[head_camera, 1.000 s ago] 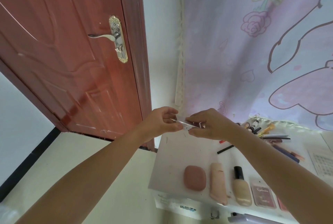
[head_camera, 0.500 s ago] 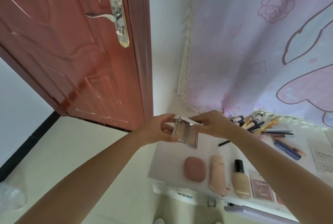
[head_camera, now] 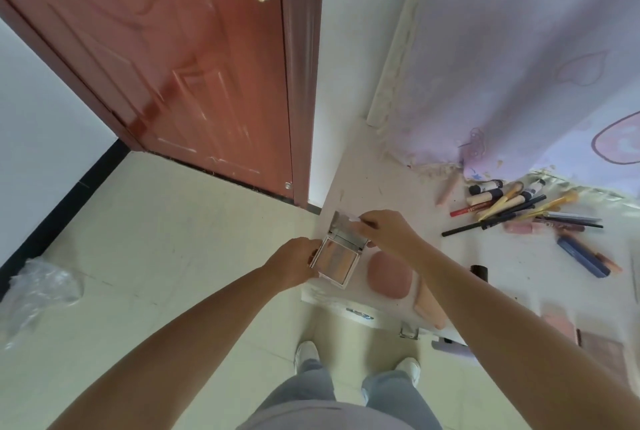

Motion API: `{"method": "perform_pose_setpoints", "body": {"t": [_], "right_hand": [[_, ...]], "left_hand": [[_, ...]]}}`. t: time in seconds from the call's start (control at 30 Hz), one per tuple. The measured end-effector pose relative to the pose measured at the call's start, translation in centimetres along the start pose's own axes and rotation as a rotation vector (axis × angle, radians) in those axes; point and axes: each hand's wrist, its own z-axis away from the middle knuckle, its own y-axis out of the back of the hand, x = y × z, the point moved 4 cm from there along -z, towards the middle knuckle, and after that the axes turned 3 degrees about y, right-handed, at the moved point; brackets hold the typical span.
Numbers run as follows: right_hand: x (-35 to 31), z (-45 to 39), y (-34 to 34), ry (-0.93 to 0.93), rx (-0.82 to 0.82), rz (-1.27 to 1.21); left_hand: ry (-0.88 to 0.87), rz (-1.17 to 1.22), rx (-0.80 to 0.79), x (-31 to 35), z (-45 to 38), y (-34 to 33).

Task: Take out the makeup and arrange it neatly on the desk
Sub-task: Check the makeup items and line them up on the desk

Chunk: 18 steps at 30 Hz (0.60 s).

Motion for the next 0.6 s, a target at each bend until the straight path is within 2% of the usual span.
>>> {"method": "perform_pose_setpoints", "body": {"t": [0.13,0.47,0.6], "right_hand": [[0.7,-1.0,-0.6,-0.023,-0.002,0.037],[0.8,-1.8,-0.2,-0.033,0.028,-0.019],[2.4,0.0,0.7,-0.012,0.146,0.064]], "left_hand": [[0.036,-0.068,0.015,-0.5,0.0,-1.3],[0.039,-0.058,0.090,-0.3,0.0,-1.8],[0.023,-0.051,0.104,0.1,-0.1,-1.8]]}}
